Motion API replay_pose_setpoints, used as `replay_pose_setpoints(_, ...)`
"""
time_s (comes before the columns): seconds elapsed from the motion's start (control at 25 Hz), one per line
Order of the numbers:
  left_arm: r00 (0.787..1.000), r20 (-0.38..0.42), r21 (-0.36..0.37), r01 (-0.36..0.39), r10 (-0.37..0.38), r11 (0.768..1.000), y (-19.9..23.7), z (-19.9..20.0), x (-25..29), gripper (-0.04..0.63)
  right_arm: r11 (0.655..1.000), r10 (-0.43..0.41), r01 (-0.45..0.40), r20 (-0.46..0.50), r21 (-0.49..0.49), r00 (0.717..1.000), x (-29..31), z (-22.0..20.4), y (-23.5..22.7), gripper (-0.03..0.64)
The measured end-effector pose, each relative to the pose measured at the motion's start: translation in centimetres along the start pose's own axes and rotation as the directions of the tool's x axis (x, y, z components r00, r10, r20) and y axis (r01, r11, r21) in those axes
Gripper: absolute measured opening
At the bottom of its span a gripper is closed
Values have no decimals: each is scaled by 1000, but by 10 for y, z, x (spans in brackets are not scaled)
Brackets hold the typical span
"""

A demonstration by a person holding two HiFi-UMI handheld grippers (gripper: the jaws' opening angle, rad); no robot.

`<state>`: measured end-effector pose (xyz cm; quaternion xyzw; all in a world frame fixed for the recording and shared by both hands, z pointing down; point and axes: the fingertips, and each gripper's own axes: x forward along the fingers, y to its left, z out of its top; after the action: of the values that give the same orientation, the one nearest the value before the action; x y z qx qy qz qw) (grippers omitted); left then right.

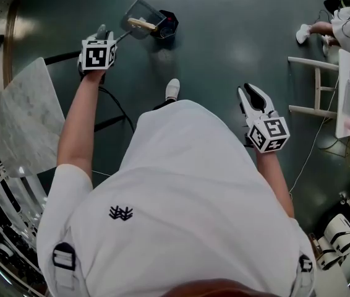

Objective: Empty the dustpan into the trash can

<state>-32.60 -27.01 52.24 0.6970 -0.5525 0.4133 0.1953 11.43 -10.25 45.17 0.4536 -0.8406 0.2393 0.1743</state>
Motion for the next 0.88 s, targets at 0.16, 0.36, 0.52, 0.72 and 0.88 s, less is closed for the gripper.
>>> replay_pose_setpoints(0.16, 999, 10, 189, 39, -41, 981, -27, 13, 9, 60, 1000, -24, 24, 3, 7, 1000, 8, 10, -2, 78)
replay_pose_setpoints(0.36, 997, 1, 439, 68, -76, 896, -67, 8, 17, 60, 999, -41, 41, 3, 22, 999, 19, 13, -1, 78)
replay_pose_setpoints(0.52, 995, -6, 675, 80, -102, 734, -111, -9, 21, 60, 998, -46, 46, 0, 32, 999, 20, 10, -2, 78)
replay_pose_setpoints(0.72, 996, -19, 908, 56, -92, 414, -156, -38, 27, 58, 998, -46, 46, -2, 38, 999, 16, 5, 1, 78)
replay_pose_setpoints(0.88, 996, -40, 979, 55, -81, 194, -175, -56, 31, 58, 998, -51, 51, 1, 43, 999, 11, -1, 3, 78)
